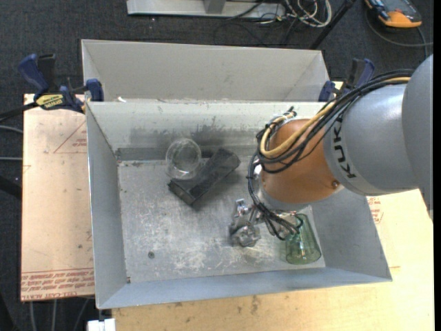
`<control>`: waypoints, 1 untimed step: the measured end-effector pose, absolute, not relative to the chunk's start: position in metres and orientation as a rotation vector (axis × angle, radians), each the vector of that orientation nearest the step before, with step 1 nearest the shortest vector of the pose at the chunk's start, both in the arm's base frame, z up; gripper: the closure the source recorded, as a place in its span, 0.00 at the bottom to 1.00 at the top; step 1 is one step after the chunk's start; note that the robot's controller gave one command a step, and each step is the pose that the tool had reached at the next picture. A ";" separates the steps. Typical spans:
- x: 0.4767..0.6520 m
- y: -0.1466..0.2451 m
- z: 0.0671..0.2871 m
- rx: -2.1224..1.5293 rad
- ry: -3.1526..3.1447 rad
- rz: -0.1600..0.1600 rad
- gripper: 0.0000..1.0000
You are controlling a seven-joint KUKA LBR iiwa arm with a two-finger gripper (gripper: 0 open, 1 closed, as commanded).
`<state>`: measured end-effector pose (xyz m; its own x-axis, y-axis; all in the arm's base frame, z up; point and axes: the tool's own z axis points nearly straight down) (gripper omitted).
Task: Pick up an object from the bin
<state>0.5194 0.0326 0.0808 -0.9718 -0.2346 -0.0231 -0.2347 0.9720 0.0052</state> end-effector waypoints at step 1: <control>0.496 -0.002 0.203 -0.447 3.108 0.002 1.00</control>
Offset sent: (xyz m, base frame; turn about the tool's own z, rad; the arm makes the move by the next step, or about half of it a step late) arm 0.0000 0.0000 0.0000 0.0000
